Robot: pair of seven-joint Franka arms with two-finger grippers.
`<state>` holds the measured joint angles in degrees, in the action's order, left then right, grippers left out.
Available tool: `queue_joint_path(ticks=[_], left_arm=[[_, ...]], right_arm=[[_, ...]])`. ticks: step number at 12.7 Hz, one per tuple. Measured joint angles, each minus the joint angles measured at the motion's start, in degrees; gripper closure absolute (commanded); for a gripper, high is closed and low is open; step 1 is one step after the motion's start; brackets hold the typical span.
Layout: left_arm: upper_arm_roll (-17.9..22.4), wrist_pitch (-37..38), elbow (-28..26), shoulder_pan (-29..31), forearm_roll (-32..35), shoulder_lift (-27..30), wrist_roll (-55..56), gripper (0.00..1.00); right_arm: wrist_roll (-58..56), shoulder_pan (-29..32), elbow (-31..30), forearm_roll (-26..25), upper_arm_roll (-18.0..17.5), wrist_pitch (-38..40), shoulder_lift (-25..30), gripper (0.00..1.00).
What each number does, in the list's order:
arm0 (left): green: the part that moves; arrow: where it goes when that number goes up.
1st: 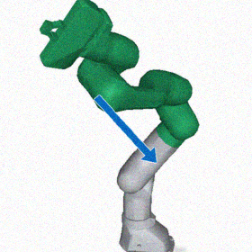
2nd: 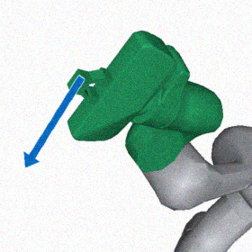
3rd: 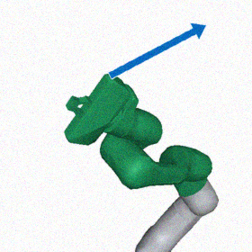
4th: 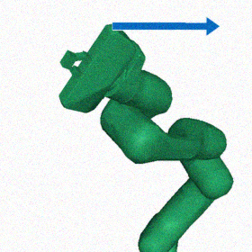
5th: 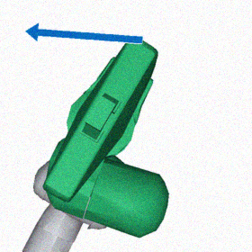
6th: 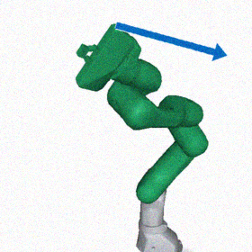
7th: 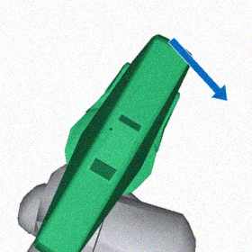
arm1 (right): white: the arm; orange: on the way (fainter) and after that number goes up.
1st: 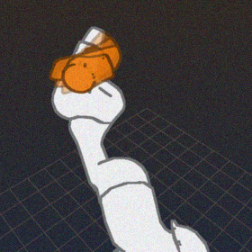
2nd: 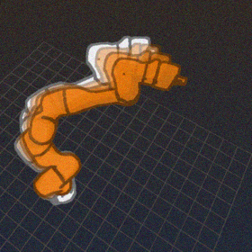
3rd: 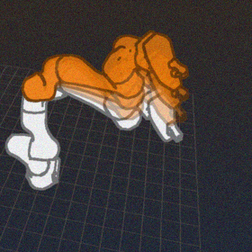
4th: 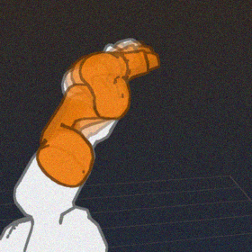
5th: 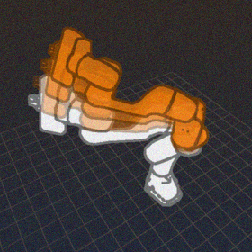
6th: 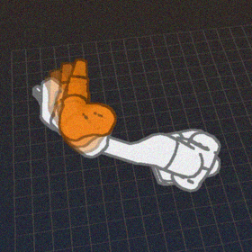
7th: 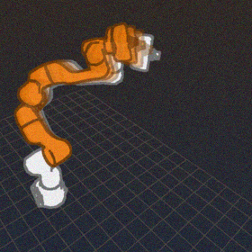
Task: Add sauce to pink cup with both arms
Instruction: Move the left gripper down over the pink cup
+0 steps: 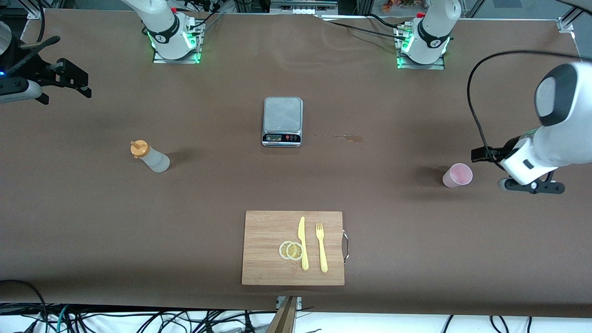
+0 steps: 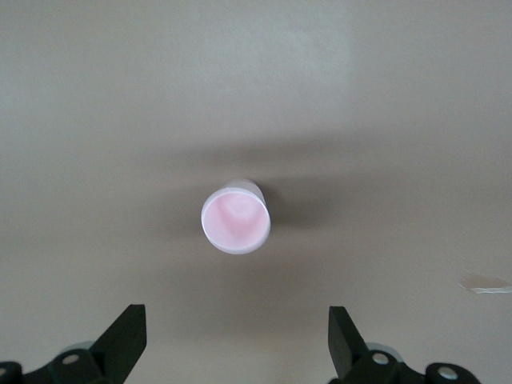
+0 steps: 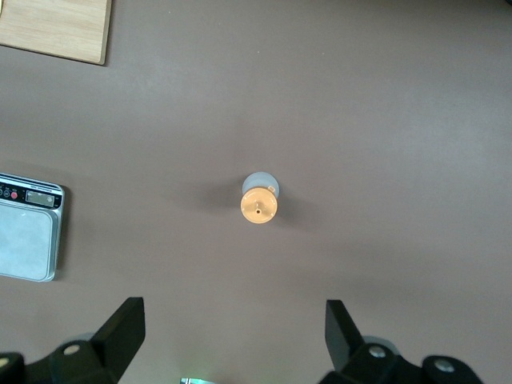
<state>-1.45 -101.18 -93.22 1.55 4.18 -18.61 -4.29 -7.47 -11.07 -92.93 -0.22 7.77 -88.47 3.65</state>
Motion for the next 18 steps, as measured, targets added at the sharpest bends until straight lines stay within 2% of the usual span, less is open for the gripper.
queue_joint_path(ticks=[4,8,13,18], left_arm=[[0.1,-14.5,-10.8,2.8,0.1,-1.4,-3.8,0.01],[0.7,-22.7,-17.6,3.5,0.1,-1.4,-4.0,0.02],[2.4,-28.8,-22.1,4.2,-1.0,-1.6,-6.7,0.05],[2.5,-32.8,-23.4,4.4,-2.8,-3.3,-7.5,0.07]], right_arm=[[0.0,0.0,0.0,0.0,0.0,0.0,0.0,0.0],[0.0,0.0,0.0,0.0,0.0,0.0,0.0,0.0],[0.0,0.0,0.0,0.0,0.0,0.0,0.0,0.0],[0.1,0.0,0.0,0.0,0.0,0.0,0.0,0.0]])
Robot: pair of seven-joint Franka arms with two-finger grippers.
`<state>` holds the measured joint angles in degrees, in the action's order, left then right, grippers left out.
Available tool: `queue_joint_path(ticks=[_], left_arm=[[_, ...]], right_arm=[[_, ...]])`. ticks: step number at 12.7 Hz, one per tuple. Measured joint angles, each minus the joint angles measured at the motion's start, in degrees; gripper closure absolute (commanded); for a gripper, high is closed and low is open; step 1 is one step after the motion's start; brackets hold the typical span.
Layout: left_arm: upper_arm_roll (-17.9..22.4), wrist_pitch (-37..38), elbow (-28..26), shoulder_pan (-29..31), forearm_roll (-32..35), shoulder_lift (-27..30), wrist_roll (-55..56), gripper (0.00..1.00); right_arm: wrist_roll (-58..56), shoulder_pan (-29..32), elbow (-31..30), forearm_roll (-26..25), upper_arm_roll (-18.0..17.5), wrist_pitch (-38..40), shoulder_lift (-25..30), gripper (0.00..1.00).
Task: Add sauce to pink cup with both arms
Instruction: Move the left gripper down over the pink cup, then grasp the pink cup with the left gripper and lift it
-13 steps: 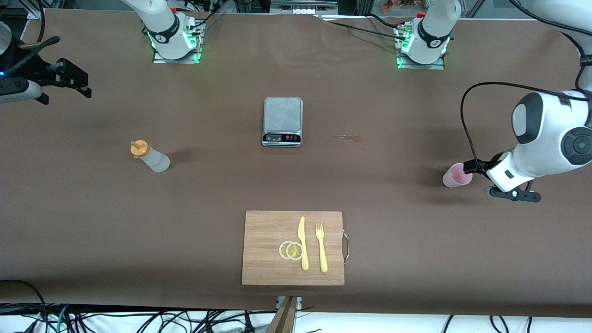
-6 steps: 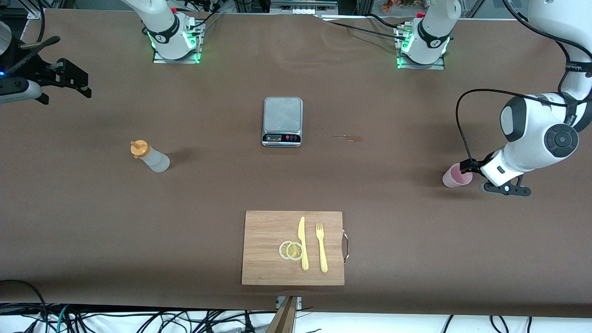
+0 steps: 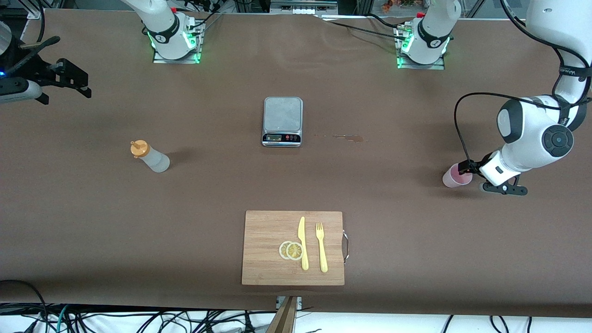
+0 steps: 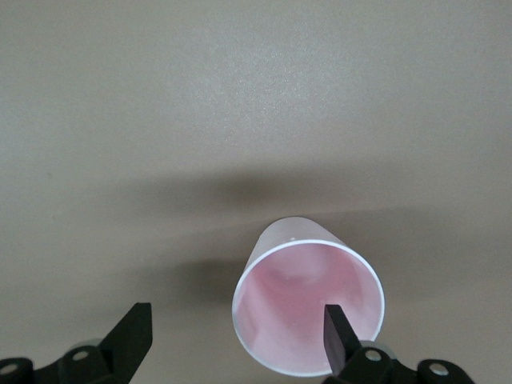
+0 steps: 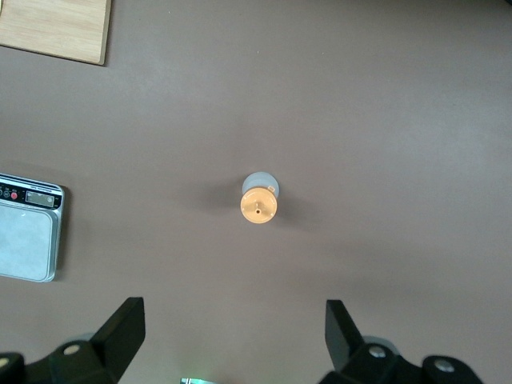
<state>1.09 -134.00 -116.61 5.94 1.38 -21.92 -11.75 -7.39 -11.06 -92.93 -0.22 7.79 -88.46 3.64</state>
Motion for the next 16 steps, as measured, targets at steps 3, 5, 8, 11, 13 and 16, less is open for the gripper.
queue_joint_path(ticks=[3,5,8,11,13,16], left_arm=[[0.0,-1.3,-0.1,0.0,0.0,-1.2,0.0,0.44],[0.0,-1.4,-0.1,0.0,0.0,-1.4,0.0,0.78],[-0.1,-1.4,-0.1,-0.2,0.0,-1.5,0.0,1.0],[-0.2,-1.4,0.3,-0.2,-0.5,-1.5,0.0,1.0],[-0.7,0.6,2.6,-1.0,-3.1,-1.3,-0.1,1.0],[-1.2,9.2,9.2,-7.4,-8.0,0.0,1.8,1.0]], right_arm=[[0.0,0.2,0.0,0.0,0.0,0.0,-0.2,0.0],[0.0,0.2,0.0,0.0,0.0,0.0,-0.3,0.0],[0.0,0.2,0.0,0.0,0.0,0.0,-0.8,0.0],[0.0,0.2,0.1,0.0,0.0,0.3,-1.2,0.0],[0.0,0.2,1.9,1.4,-0.1,4.1,-1.1,0.0],[0.0,0.2,7.3,6.2,0.0,11.8,-0.3,0.0]])
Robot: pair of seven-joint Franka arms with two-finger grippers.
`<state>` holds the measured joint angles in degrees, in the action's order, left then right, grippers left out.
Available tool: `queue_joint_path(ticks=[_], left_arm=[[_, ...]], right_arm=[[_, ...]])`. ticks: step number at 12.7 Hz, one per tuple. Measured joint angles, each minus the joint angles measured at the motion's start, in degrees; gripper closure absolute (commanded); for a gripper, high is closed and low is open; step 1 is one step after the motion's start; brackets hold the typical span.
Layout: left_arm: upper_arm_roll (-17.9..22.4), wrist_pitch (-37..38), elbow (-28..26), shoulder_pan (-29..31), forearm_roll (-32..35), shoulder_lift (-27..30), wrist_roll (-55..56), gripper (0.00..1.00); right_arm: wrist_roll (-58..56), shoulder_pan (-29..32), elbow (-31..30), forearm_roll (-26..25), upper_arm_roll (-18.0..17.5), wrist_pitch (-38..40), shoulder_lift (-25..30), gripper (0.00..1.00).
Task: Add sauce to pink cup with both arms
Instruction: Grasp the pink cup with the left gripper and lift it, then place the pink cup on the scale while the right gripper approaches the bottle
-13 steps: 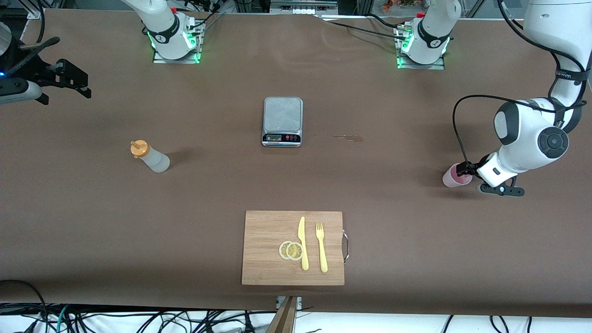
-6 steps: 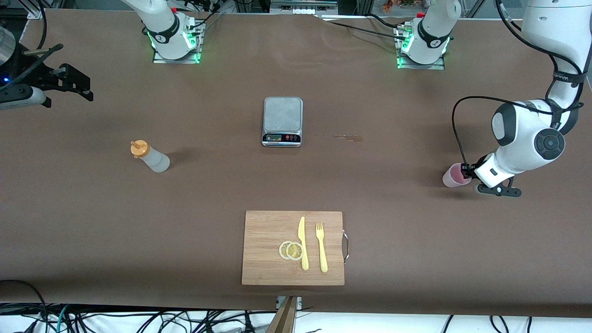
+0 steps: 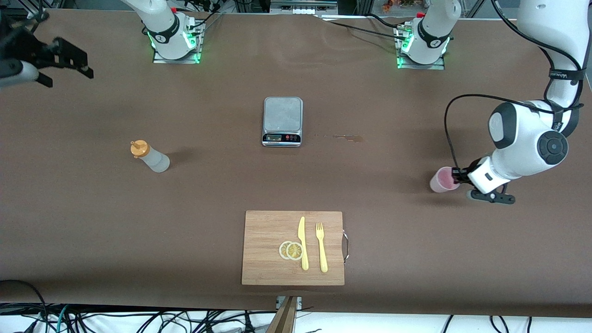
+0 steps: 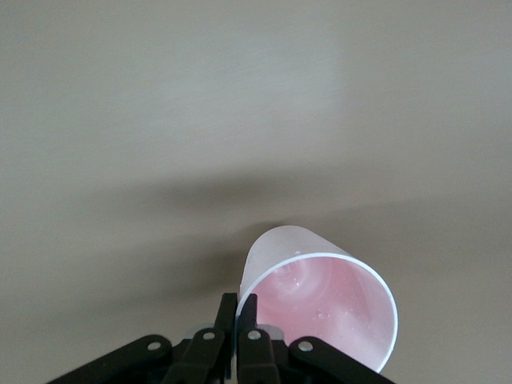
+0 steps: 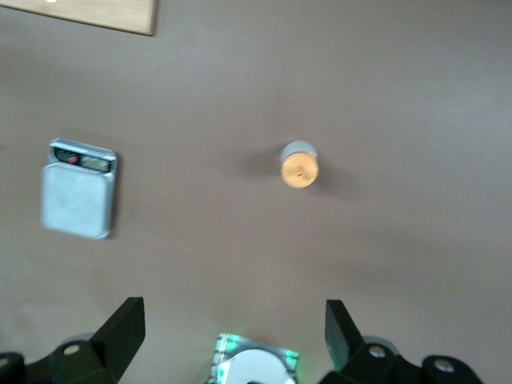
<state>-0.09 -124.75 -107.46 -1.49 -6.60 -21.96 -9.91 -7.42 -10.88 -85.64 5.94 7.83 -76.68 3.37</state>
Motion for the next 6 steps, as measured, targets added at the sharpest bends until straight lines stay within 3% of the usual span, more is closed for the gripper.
queue_joint_path(ticks=[6], left_arm=[[-0.8,3.2,2.6,-25.1,-1.3,1.0,28.0,1.0]], right_arm=[[-0.6,-0.2,0.7,1.1,0.9,3.0,-0.9,0.0]])
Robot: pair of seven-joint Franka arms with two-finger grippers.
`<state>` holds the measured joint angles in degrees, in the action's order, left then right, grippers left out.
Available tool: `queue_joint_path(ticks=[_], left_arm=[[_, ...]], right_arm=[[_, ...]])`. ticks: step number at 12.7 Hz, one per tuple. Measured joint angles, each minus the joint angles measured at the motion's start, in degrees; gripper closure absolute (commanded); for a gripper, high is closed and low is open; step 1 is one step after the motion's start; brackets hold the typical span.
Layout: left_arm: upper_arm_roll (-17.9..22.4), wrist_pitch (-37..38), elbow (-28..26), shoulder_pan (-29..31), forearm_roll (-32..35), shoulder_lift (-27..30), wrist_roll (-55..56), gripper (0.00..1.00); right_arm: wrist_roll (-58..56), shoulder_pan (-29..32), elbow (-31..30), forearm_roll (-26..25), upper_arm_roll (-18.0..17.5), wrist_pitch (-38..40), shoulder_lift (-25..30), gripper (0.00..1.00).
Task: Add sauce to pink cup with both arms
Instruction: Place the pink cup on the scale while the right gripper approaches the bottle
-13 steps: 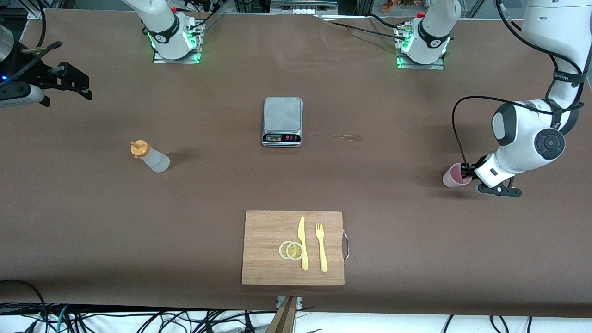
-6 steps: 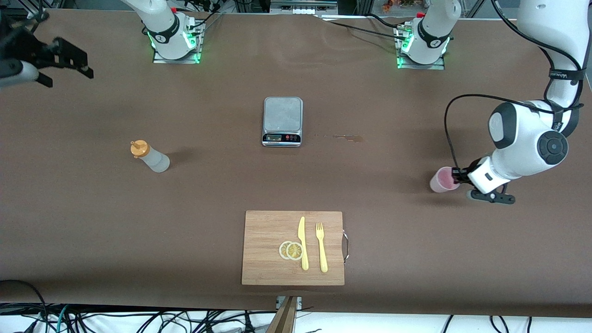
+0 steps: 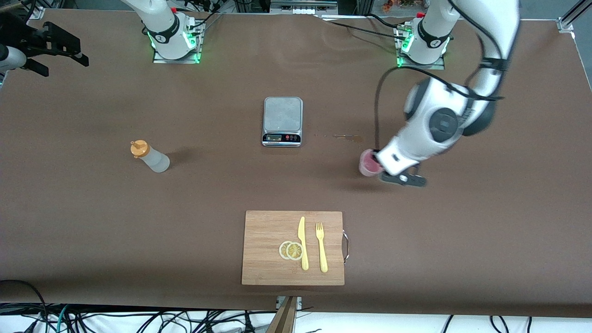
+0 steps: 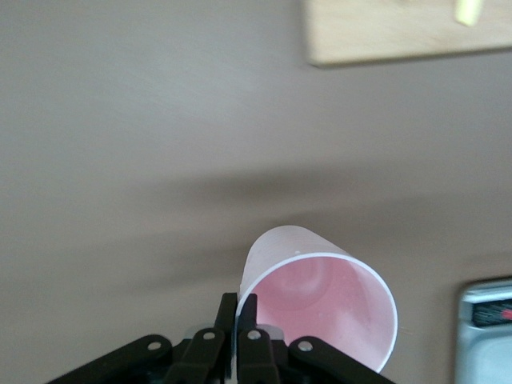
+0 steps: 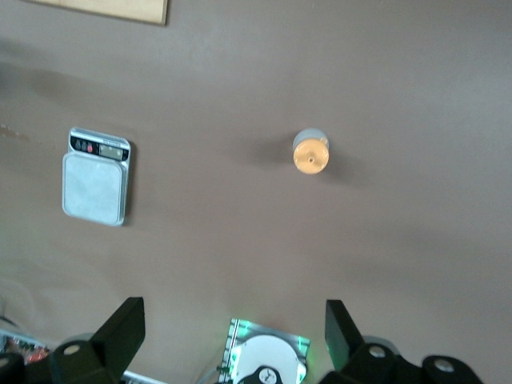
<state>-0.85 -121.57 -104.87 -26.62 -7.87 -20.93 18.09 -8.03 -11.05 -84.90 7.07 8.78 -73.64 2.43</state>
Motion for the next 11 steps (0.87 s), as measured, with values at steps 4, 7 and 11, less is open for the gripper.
queue_joint_path(ticks=[4,7,11], left_arm=[[-0.1,0.0,0.7,-13.9,-4.5,-0.7,9.8,1.0],[0.0,-0.1,3.4,-18.8,-5.7,-3.5,12.3,1.0],[0.0,-4.5,4.5,-23.4,-5.7,-6.9,16.3,1.0]], right_arm=[[-11.3,-0.6,-1.1,0.1,0.0,-0.4,-4.0,0.0],[-25.2,-0.5,-3.9,0.1,0.4,-4.7,-5.0,0.0],[-46.2,2.3,-11.5,0.2,3.5,-14.5,-5.8,0.0]])
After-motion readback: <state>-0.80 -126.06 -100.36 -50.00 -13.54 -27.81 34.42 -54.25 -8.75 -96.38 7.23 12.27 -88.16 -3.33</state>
